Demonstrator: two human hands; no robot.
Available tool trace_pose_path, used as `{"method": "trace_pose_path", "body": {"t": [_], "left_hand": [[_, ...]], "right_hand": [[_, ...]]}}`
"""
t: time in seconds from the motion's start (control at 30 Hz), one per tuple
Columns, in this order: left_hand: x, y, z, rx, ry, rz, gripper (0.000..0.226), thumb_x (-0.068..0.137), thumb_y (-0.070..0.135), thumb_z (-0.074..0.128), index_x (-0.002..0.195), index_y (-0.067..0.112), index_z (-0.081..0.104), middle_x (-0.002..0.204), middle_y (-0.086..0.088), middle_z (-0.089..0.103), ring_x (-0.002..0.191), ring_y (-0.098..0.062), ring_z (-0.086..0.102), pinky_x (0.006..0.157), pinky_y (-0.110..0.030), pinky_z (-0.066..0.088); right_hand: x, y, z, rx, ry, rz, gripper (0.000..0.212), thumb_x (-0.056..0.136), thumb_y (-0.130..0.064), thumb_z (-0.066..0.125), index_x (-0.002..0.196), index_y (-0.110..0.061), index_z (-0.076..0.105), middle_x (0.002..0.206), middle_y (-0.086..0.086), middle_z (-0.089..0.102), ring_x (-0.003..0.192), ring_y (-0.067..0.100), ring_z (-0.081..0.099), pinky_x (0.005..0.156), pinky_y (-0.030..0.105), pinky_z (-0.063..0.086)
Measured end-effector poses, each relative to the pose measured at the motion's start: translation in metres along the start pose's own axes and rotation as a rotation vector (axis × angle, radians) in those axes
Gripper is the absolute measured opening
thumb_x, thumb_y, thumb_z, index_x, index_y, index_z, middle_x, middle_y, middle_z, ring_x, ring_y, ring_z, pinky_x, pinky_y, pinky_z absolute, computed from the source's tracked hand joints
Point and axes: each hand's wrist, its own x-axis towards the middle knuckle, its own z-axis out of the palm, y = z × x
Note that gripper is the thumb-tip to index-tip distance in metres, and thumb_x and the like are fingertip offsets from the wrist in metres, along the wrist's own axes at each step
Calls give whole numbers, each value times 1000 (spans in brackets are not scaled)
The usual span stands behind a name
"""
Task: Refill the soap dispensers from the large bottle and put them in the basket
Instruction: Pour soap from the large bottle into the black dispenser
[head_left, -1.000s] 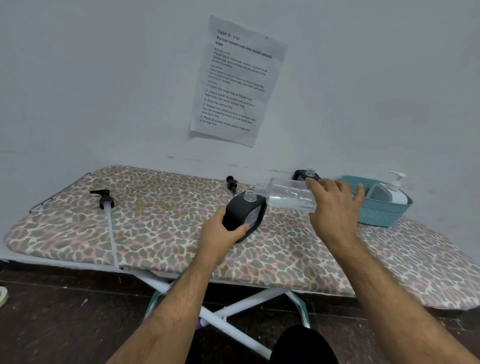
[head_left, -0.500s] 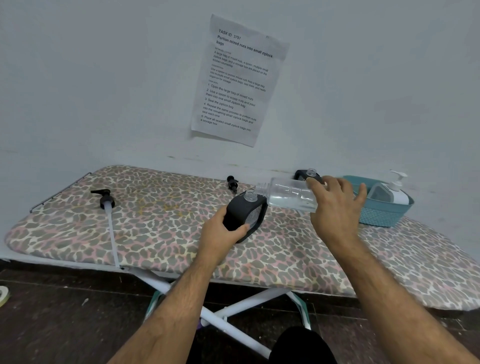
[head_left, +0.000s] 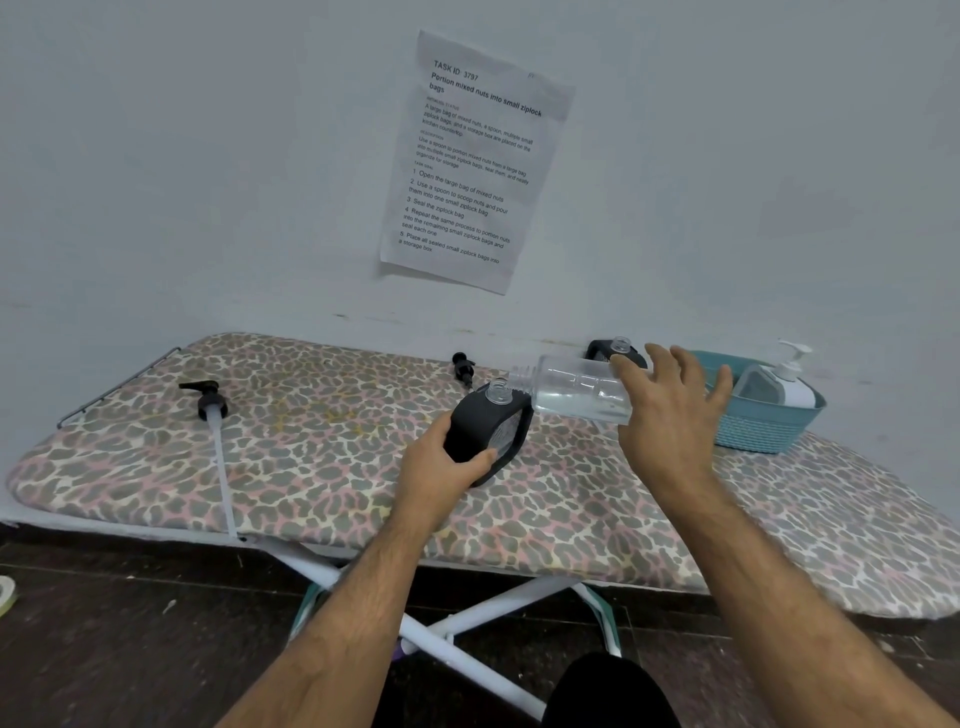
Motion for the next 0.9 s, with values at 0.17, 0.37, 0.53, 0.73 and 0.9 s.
{"method": "trace_pose_path", "body": {"t": [0.17,0.37,0.53,0.73,0.9], "left_hand": [[0,1,0,3,2,-2,46,81,23,78,124,25,60,97,27,62,84,19,58,68,-1,46],[0,1,0,-2,2,2,50,81,23,78,127,23,59,99,25,62,88,15,59,68,-2,46],[0,1,0,2,5,3,50,81,24,78,127,23,60,100,24,63,91,13,60,70,-4,48],[-1,2,-1,-4,1,3,49,81,23,78,126,24,60,100,24,63,90,12,60,69,-3,47],[-1,3,0,-2,5,-1,47,81,24,78,124,25,60,100,24,64,88,14,59,68,0,45]], "right_hand": [[0,-1,0,10,10,1,72,67,11,67,127,-27,61,142,13,50,138,36,36,110,68,14],[0,-1,0,4,0,4,72,68,10,67,129,-28,60,143,12,49,139,36,34,111,68,14],[-1,-1,-1,5,-5,8,71,69,9,68,129,-28,59,144,12,48,139,35,34,111,68,13],[-2,-1,-1,9,-7,7,73,69,9,70,130,-28,59,144,12,47,140,35,33,111,68,13],[-1,-2,-3,13,-3,13,72,70,11,66,130,-28,59,144,13,47,140,36,33,111,68,12]]}}
